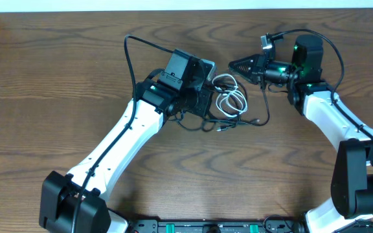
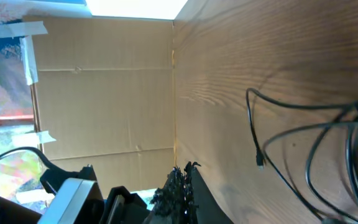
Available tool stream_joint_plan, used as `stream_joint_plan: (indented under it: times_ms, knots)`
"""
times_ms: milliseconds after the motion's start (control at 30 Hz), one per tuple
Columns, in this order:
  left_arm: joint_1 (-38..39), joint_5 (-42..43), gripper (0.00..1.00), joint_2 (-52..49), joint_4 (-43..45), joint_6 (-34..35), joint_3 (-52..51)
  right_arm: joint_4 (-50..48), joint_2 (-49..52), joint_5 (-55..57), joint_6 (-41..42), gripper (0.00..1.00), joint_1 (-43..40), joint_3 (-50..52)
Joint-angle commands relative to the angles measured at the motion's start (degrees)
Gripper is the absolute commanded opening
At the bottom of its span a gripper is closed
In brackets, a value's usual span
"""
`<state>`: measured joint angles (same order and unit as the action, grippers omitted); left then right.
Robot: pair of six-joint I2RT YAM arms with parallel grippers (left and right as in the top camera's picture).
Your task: Untangle cables
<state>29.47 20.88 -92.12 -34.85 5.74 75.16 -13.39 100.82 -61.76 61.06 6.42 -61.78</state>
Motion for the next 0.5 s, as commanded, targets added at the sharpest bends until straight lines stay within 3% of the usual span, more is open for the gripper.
stream_joint_plan:
  times_ms: [0, 267, 467]
  knots:
    - [0.13, 0.52, 0.08, -0.37, 0.22, -0.70, 0.81, -0.11, -0.09, -0.94, 0.35, 0.01, 0.83, -1.07]
    - [0.13, 0.50, 0.08, -0.37, 0.15, -0.72, 0.81, 2.97, -0.09, -0.72, -6.47, 0.01, 0.81, -1.07]
    - [0.13, 0.44, 0.08, -0.39, 0.15, -0.79, 0.81, 15.47, -0.09, 0.92, -19.87, 0.01, 0.81, -1.07]
